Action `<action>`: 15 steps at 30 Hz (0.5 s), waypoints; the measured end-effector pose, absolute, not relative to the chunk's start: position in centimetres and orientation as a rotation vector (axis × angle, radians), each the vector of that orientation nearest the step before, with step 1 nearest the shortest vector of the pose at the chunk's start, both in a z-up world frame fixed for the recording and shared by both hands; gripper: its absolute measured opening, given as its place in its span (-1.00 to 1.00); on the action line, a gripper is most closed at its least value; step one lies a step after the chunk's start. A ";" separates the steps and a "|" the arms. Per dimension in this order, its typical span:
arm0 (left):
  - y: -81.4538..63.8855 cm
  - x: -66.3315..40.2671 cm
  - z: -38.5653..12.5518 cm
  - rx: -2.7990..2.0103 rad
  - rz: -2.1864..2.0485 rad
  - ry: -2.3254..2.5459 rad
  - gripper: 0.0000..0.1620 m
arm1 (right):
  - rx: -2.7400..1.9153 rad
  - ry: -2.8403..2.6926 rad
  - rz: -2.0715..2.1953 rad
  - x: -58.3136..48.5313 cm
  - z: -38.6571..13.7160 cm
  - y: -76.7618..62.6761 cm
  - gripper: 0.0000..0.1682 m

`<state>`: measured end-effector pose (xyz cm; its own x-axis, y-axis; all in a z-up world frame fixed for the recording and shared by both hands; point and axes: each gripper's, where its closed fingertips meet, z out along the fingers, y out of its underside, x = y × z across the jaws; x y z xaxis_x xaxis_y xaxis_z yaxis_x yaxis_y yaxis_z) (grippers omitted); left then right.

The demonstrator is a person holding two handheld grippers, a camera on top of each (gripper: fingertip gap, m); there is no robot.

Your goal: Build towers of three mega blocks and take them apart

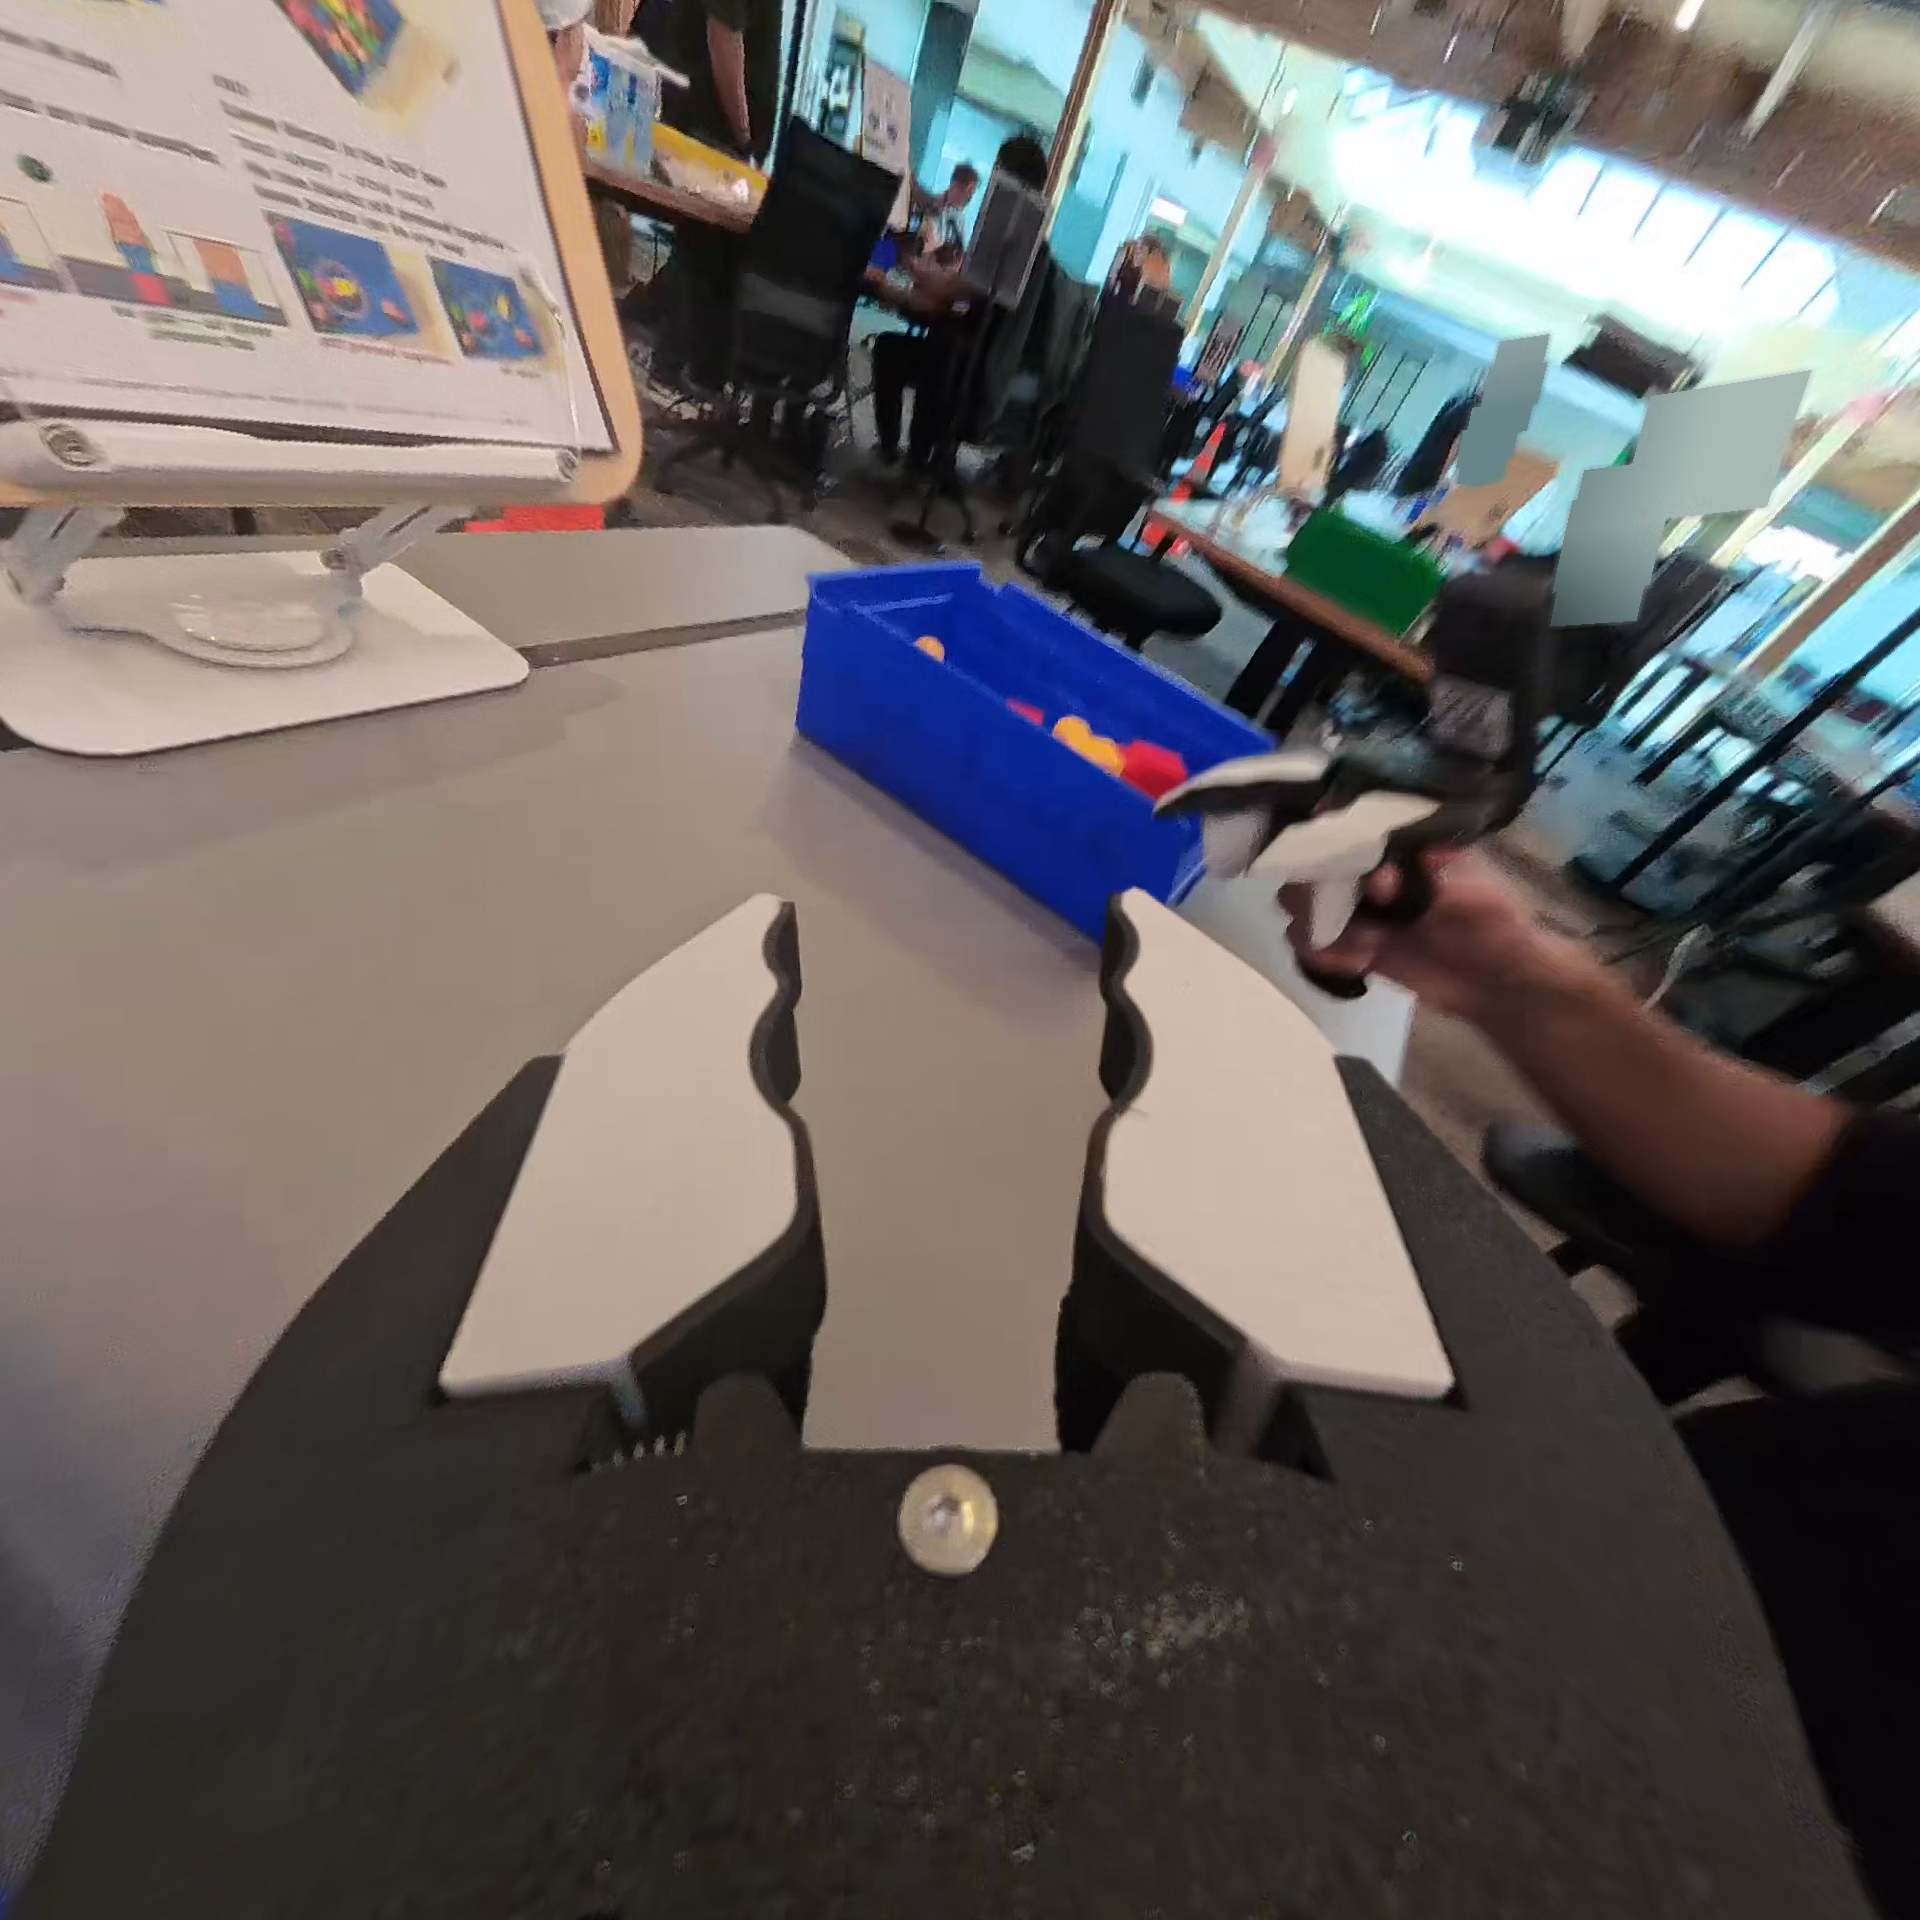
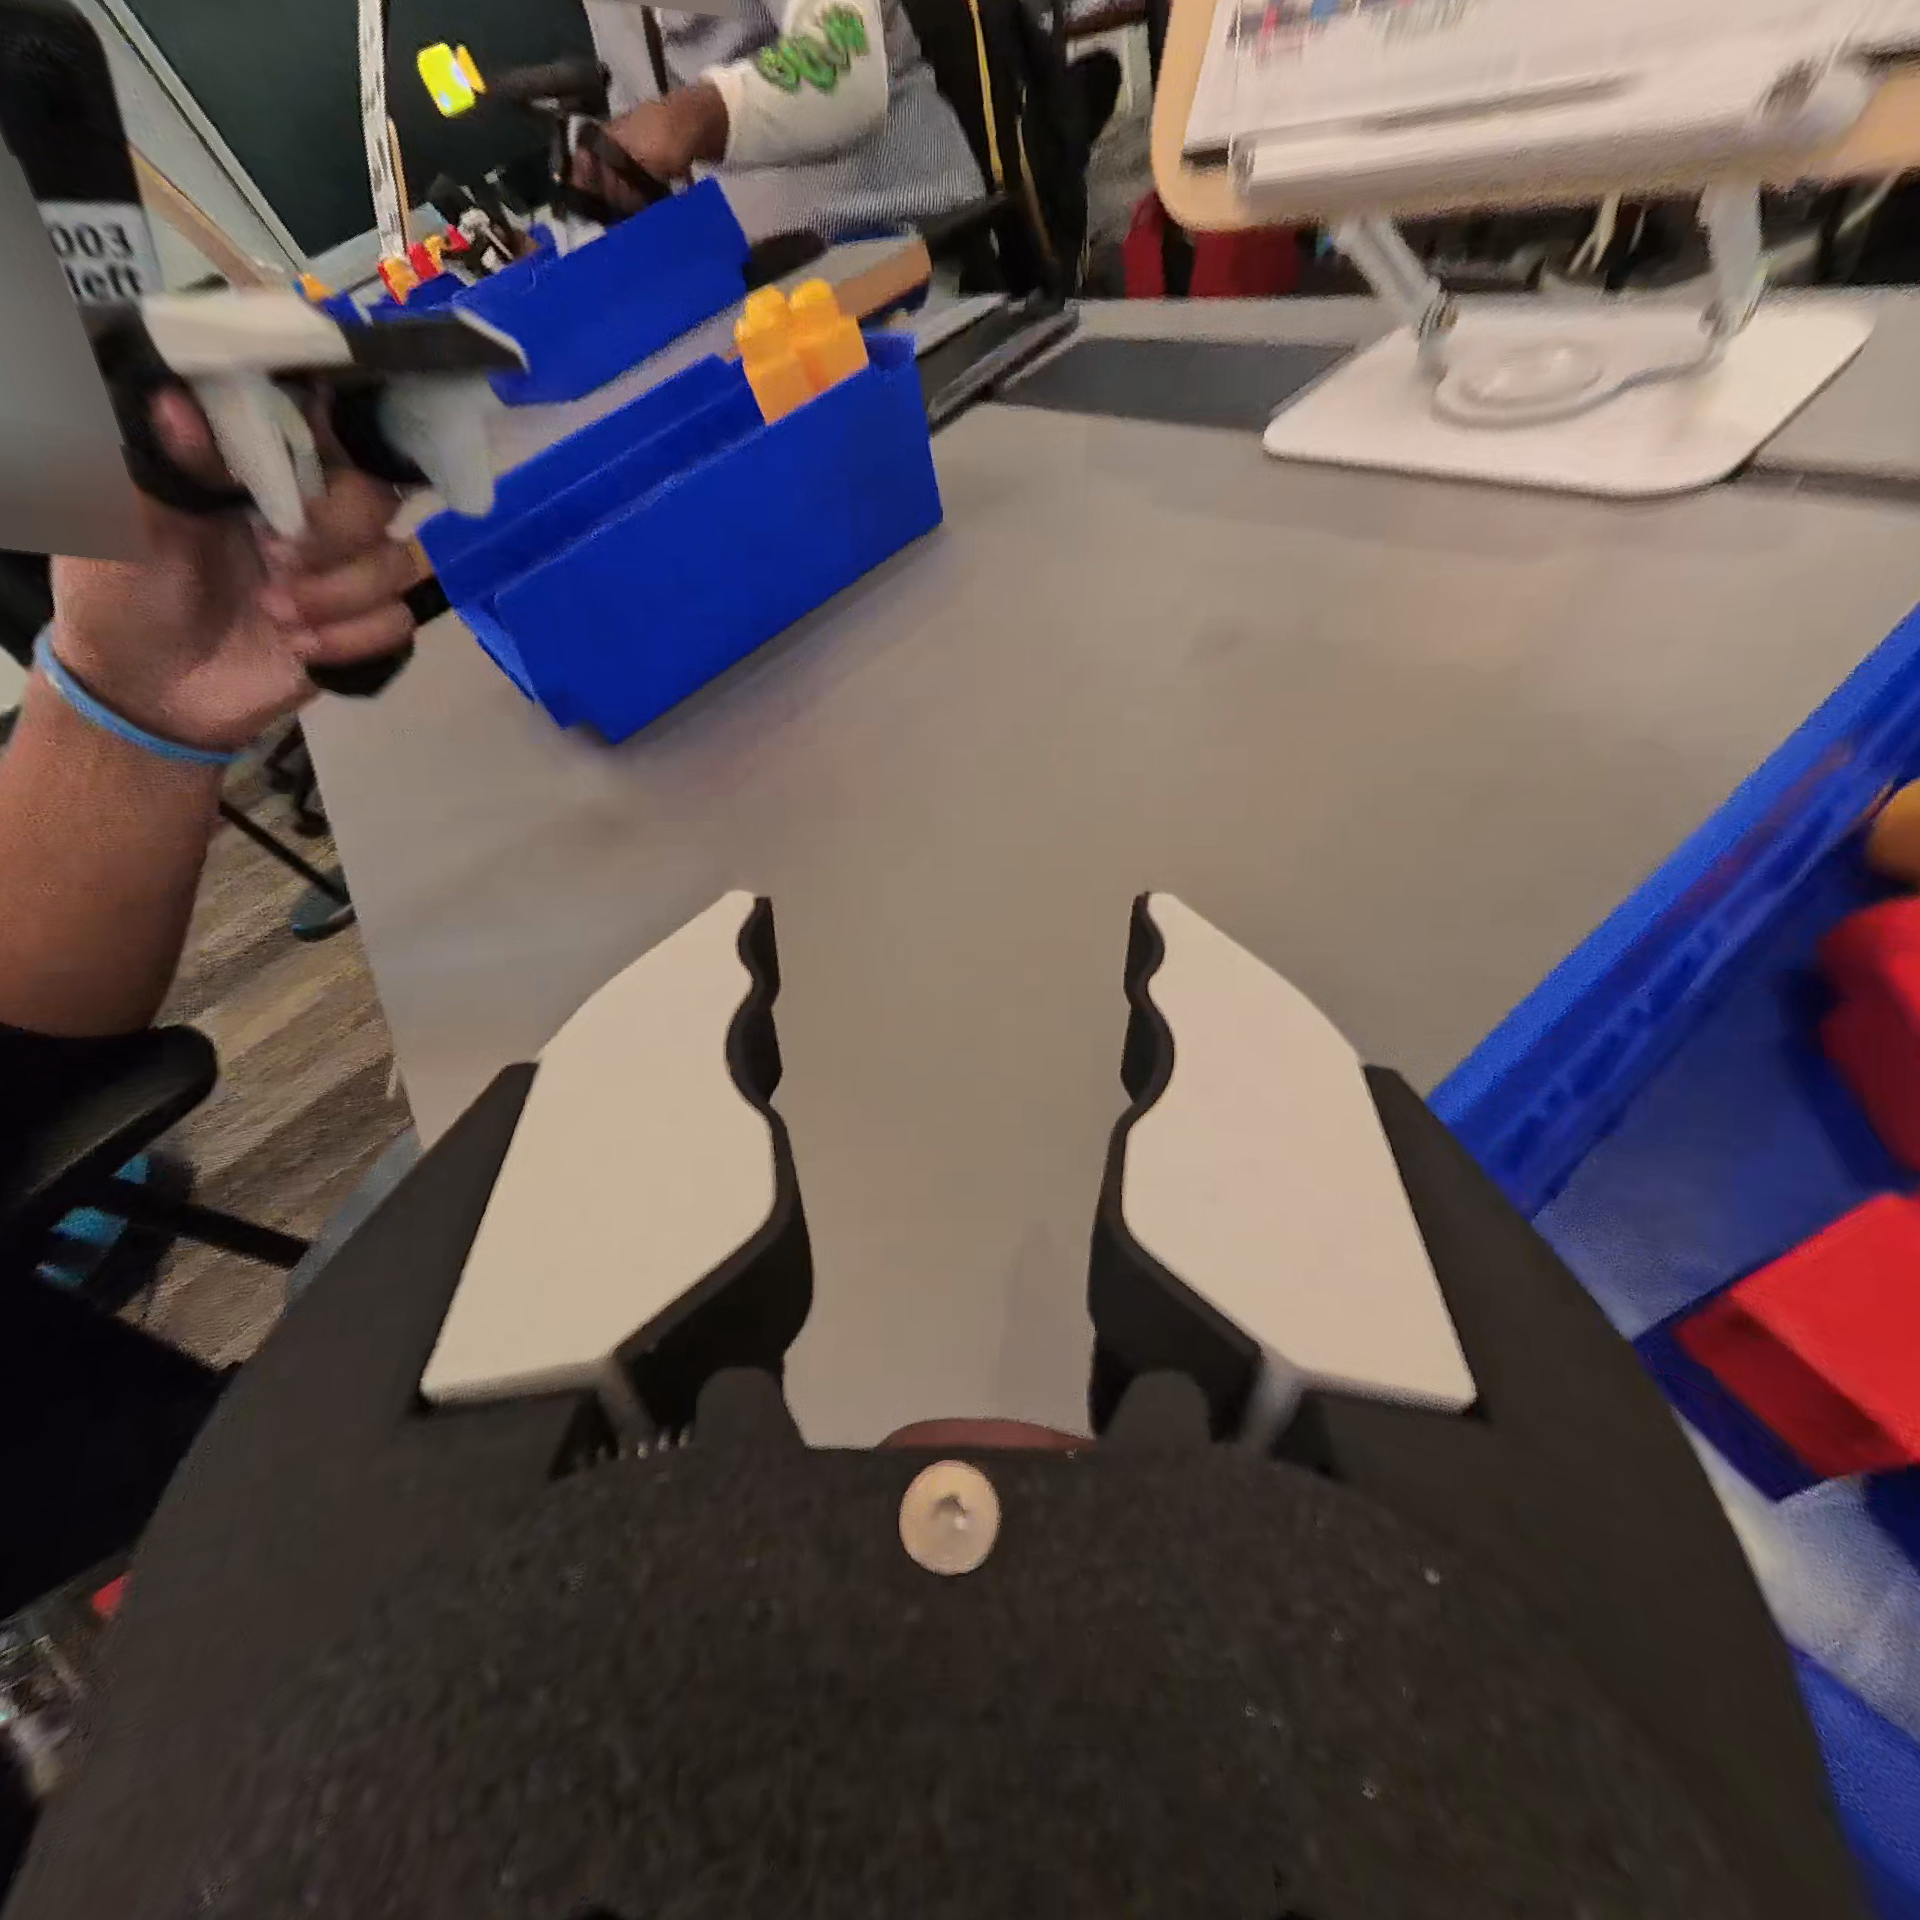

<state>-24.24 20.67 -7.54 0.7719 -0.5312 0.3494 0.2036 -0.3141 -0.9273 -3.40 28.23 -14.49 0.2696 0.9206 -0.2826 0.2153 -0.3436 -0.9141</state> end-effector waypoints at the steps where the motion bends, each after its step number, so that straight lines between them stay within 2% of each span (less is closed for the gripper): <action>1: 20.4 -25.9 -6.8 -1.736 -0.766 0.218 -0.33 | -1.773 -1.039 1.133 -3.2 -15.0 28.3 -0.25; 4: 21.1 -34.3 -6.9 -1.756 -0.545 0.063 -0.34 | -1.759 -1.015 1.136 -3.1 -15.1 28.6 -0.27; 8: 23.5 -45.5 -10.7 -1.908 -0.120 -0.092 -0.30 | -1.733 -1.095 1.013 -3.2 -15.7 28.7 -0.30; 15: 29.6 -49.9 -16.9 -2.108 -0.041 -0.096 -0.27 | -1.702 -1.120 1.024 -3.5 -15.4 28.0 -0.34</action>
<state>-49.94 29.56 -16.87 0.9963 0.0523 0.0682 0.0854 -0.5109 -0.8554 -3.46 27.98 -15.42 0.2686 0.9461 -0.1810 0.2651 -0.2532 -0.9304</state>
